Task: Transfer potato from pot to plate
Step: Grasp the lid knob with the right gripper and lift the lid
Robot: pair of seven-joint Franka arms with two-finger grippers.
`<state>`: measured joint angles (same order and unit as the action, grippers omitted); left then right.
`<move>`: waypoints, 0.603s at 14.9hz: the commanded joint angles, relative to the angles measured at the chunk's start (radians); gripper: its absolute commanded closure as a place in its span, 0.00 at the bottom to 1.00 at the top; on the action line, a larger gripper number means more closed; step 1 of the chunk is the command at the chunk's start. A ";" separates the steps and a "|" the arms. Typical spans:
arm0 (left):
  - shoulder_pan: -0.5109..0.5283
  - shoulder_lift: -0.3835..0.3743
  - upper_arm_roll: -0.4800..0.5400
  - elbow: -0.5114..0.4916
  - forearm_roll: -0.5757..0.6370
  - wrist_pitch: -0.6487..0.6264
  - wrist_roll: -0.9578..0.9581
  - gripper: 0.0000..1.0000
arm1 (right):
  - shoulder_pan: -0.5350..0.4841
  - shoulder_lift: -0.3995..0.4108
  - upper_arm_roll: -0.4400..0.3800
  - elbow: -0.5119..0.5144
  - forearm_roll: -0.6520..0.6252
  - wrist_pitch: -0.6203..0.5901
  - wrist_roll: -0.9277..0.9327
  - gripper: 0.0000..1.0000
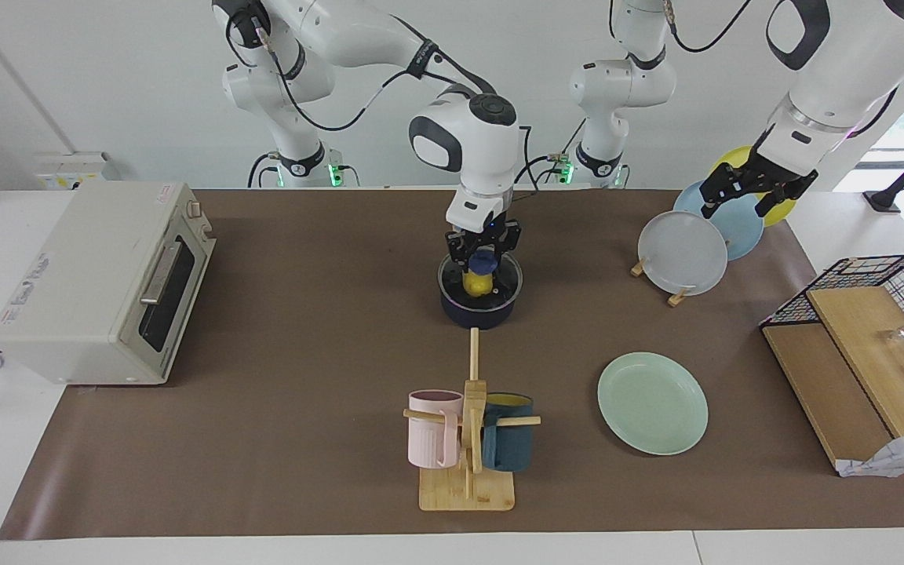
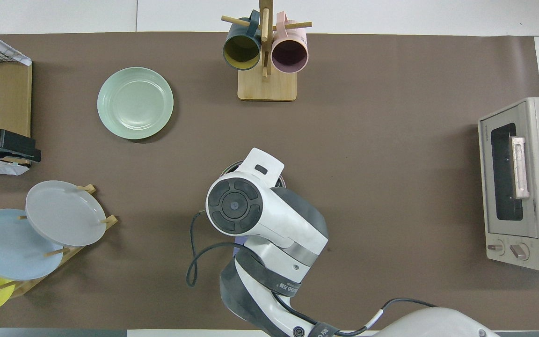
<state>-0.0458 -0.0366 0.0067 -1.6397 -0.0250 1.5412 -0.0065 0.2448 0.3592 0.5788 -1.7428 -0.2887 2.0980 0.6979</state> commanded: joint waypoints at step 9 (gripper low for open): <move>-0.052 -0.031 -0.019 -0.037 0.010 0.007 -0.013 0.00 | -0.198 -0.023 0.007 0.193 0.016 -0.236 -0.257 0.48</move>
<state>-0.0532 -0.0366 -0.0114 -1.6405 -0.0252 1.5395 -0.0065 0.0906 0.3527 0.5738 -1.5769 -0.2883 1.9186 0.5135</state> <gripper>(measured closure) 0.000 0.344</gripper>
